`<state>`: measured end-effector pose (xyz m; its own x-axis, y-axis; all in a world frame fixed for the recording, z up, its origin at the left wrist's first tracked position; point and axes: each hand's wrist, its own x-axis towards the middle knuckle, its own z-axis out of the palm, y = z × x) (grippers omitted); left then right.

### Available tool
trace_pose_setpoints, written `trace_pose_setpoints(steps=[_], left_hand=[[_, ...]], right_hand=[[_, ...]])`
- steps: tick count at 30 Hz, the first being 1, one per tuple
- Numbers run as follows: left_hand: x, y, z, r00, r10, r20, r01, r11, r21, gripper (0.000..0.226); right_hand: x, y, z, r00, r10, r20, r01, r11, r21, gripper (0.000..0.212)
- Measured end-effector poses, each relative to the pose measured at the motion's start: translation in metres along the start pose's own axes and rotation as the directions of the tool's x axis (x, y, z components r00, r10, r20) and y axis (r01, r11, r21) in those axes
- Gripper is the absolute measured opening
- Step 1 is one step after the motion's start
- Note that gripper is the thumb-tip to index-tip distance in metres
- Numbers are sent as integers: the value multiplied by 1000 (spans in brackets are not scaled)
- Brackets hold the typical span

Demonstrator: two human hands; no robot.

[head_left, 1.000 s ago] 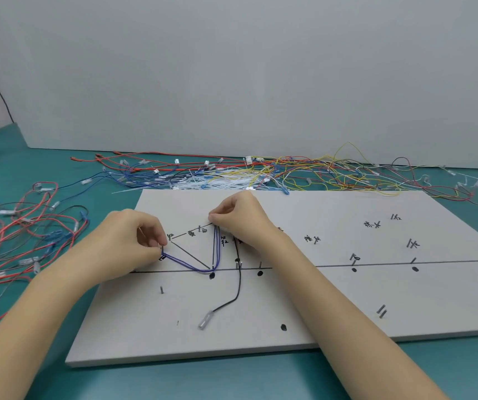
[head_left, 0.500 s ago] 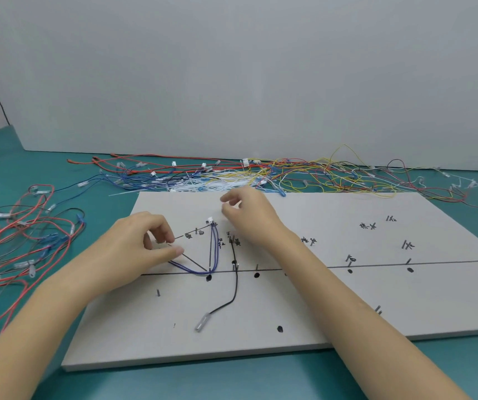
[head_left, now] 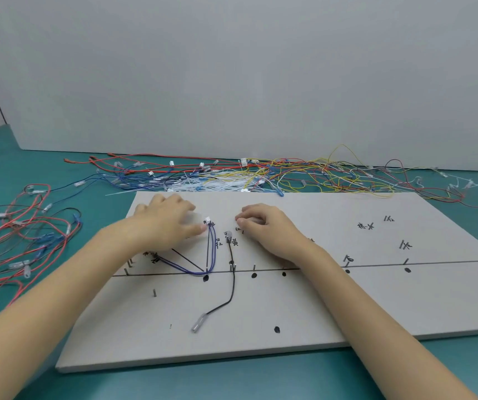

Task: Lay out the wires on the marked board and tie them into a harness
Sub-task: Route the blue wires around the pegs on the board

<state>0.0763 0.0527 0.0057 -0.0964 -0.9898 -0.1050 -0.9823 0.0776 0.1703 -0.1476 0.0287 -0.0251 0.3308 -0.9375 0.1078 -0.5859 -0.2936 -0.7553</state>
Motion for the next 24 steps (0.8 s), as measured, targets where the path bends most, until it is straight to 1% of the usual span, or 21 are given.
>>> trace_pose_setpoints(steps=[3,9,14,19,21,24], left_hand=[[40,-1,-7,997,0,-76,-5,998,-62,59],[102,9,7,989,9,-146,-27,992,-125,57],[127,24,20,976,38,-213,-42,999,-14,47],[140,37,20,962,123,-244,-117,992,40,38],[145,40,22,962,133,-237,-123,991,56,36],[148,42,23,975,99,-201,-92,995,42,40]], right_hand=[[-2,4,4,1000,-21,-17,21,1000,-6,21],[-2,8,8,997,-33,-69,32,999,-13,19],[-2,9,9,997,-22,-74,23,1000,16,17],[-1,12,8,997,-17,-79,18,1000,12,18],[-1,12,9,997,-19,-79,20,1000,4,18],[-2,12,9,996,-24,-81,24,1000,-5,18]])
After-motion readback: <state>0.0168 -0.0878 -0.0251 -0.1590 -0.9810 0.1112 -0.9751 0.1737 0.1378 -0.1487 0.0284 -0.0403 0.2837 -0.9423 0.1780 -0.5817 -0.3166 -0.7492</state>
